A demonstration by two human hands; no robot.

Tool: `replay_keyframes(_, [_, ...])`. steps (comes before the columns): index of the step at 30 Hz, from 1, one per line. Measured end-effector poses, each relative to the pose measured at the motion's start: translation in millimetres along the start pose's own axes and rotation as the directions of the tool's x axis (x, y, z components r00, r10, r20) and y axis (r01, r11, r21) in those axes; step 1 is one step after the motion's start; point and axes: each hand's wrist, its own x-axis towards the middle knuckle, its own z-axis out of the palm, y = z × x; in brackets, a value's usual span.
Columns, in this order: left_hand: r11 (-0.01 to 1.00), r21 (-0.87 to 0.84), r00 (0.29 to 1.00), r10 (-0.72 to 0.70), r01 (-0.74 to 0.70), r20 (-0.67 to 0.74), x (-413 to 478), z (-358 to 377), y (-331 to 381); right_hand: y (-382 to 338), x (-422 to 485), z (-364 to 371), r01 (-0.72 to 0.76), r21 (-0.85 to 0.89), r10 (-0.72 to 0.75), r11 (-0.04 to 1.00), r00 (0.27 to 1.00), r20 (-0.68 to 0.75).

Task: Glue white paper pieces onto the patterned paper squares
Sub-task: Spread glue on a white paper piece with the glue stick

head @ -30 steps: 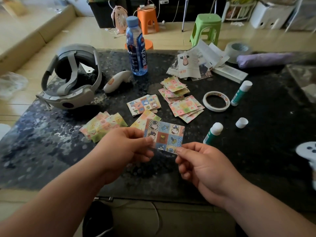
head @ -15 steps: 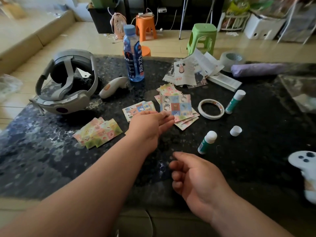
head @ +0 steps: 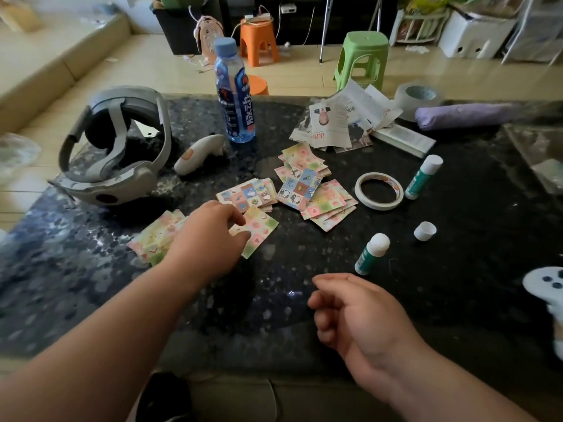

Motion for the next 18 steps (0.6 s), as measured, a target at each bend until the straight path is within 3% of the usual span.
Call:
replay_keyframes(12, [0.974,0.220,0.997,0.043,-0.055,0.057,-27.8,19.7,-19.2,2.5,-1.8,31.8,0.081,-0.119,-0.065,0.990,0.989,0.132])
replay_keyframes(18, [0.995,0.046,0.996,-0.088,0.089,-0.029,-14.5,27.4,-19.8,0.8,1.2,41.7,0.090,-0.134,-0.071,0.987,0.988,0.141])
